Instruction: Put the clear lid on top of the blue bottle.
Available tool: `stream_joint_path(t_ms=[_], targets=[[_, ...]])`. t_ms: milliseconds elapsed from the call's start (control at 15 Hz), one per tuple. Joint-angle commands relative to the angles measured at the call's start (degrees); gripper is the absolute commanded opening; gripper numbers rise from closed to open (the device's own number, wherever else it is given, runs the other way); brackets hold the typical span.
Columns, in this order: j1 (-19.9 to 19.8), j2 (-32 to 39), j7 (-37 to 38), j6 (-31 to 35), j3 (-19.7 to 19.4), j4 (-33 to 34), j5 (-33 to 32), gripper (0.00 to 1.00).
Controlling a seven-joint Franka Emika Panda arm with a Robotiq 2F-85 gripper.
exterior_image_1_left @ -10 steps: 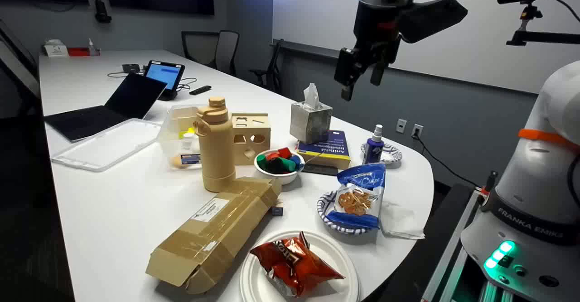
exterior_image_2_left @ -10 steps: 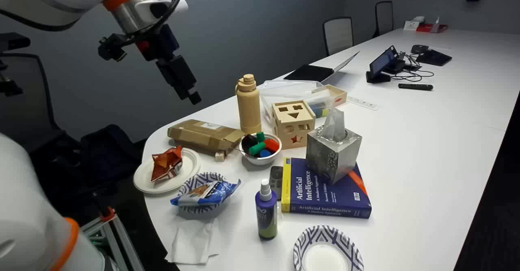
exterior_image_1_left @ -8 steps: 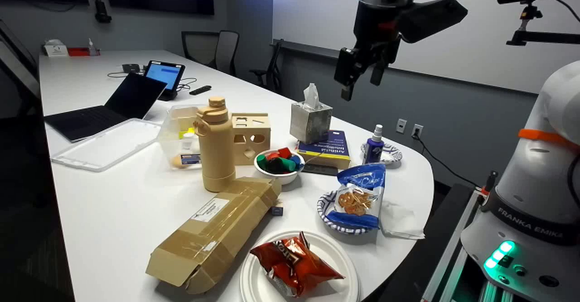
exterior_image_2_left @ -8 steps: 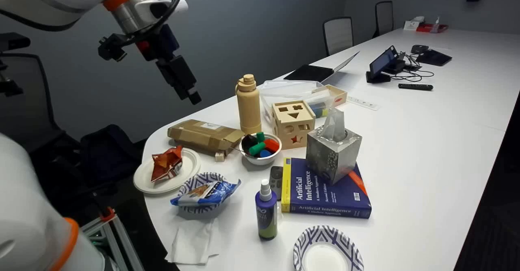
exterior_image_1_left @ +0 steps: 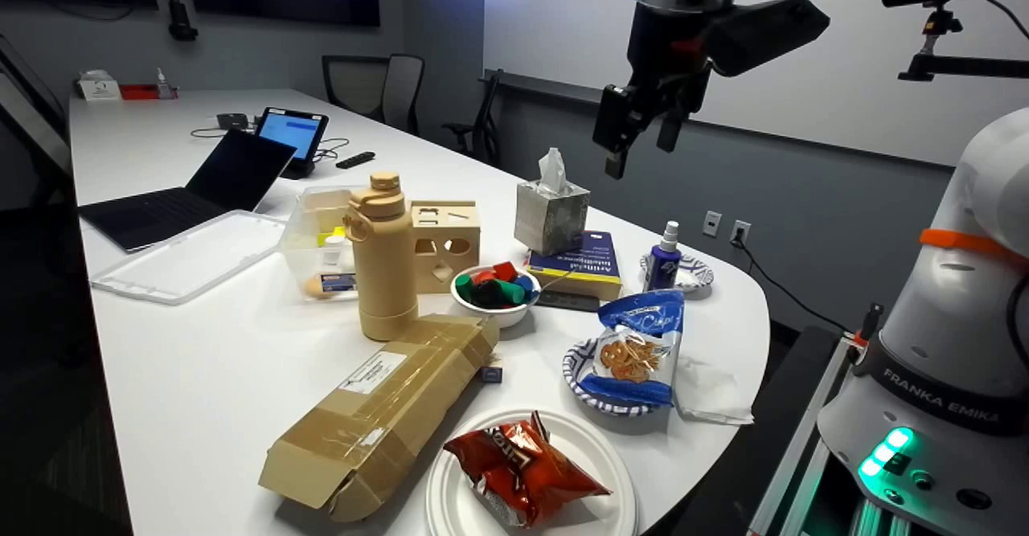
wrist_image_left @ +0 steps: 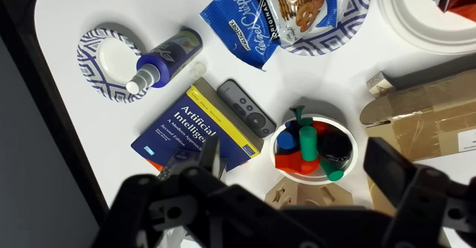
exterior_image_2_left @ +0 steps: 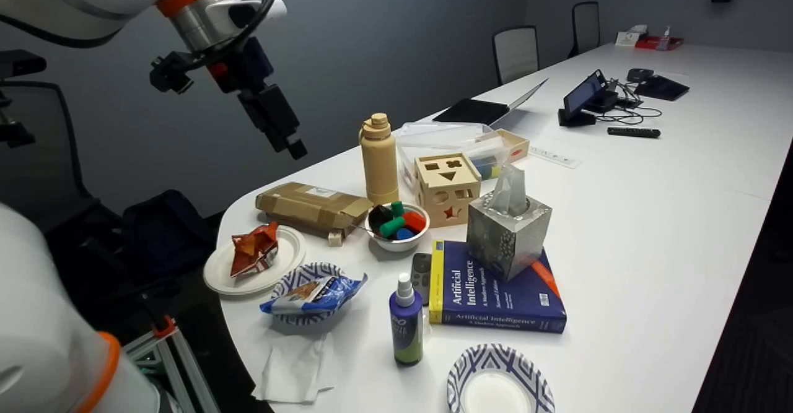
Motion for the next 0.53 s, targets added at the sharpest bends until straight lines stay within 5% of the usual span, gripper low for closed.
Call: stream_joint_path(t_ms=[0, 467], targets=[[0.24, 1.24, -0.4, -0.77, -1.37, 1.11, -0.95, 1.0], [-4.8, 10.76, -11.83, -1.75, -12.19, 12.9, -5.6, 1.0]])
